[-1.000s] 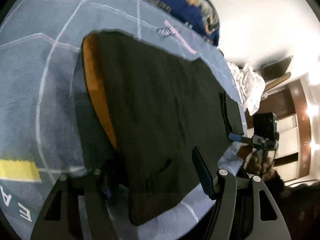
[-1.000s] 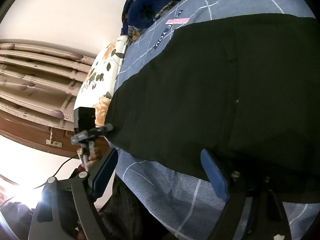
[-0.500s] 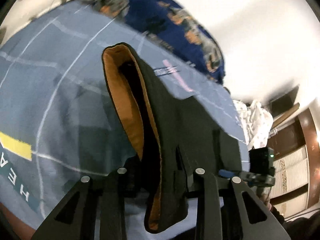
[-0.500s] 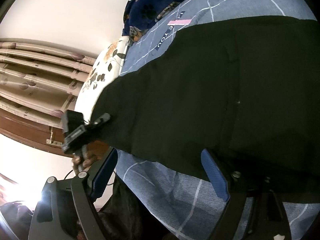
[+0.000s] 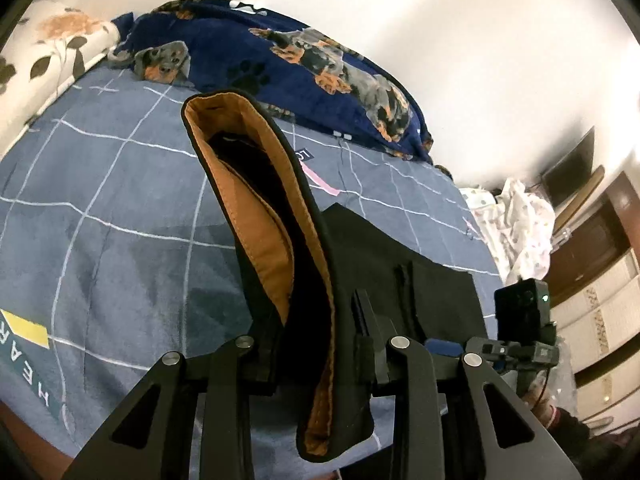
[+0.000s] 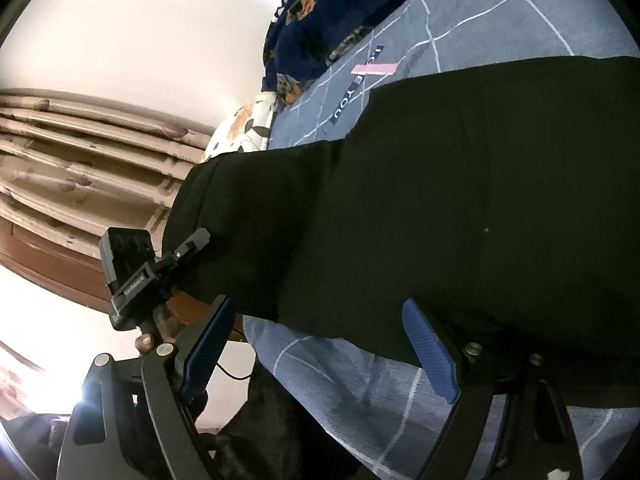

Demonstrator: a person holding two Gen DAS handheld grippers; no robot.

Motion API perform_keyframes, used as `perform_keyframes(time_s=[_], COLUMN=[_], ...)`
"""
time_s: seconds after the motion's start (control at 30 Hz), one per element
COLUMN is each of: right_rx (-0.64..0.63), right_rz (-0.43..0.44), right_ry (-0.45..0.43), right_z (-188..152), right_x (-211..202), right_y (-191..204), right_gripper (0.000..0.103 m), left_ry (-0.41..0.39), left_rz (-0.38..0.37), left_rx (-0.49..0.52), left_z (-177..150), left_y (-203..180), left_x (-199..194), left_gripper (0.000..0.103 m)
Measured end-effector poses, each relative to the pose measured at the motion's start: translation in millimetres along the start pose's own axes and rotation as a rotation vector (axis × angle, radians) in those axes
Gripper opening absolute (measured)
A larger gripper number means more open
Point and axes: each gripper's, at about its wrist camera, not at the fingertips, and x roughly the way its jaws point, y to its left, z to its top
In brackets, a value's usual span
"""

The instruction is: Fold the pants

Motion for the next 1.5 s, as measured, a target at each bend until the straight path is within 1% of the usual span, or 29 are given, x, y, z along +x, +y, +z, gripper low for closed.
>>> perform_keyframes(time_s=[0.13, 0.37, 0.5, 0.87, 1.03, 1.13, 1.2, 1.33, 1.5], right_rx=[0.000, 0.013, 0.032, 0.069, 0.082, 0.069, 0.060, 0.060, 0.092], right_rz=[0.016, 0.051, 0.071, 0.140, 0.200, 0.218, 0.233, 0.260, 0.308], right_ry=[-0.005, -0.029, -0.042, -0.079, -0.093, -0.100, -0.100, -0.092, -0.082], right_z=[1, 4, 6, 13, 27, 35, 39, 44, 49], right_x=[-2, -8, -10, -21, -24, -26, -27, -24, -17], right_y=[3, 5, 2, 3, 10, 18, 23, 28, 25], right_gripper=[0.085, 0.085, 0.085, 0.085, 0.085, 0.087, 0.089, 0.089, 0.090], left_ry=[-0.005, -0.038, -0.048, -0.042, -0.037, -0.034, -0.031, -0.025, -0.019], left_rz=[0.028, 0.079, 0.091, 0.094, 0.089, 0.081, 0.078, 0.071, 0.065], left_rx=[0.034, 0.106, 0.137, 0.190, 0.196, 0.196, 0.202, 0.209, 0.225], left_z=[0, -6, -5, -3, -2, -2, -2, -3, -5], left_y=[-12, -38, -50, -76, -83, -88, -92, -99, -108], left_x=[2, 1, 4, 18, 23, 26, 28, 33, 40], left_gripper=[0.030, 0.030, 0.030, 0.030, 0.030, 0.030, 0.030, 0.030, 0.030])
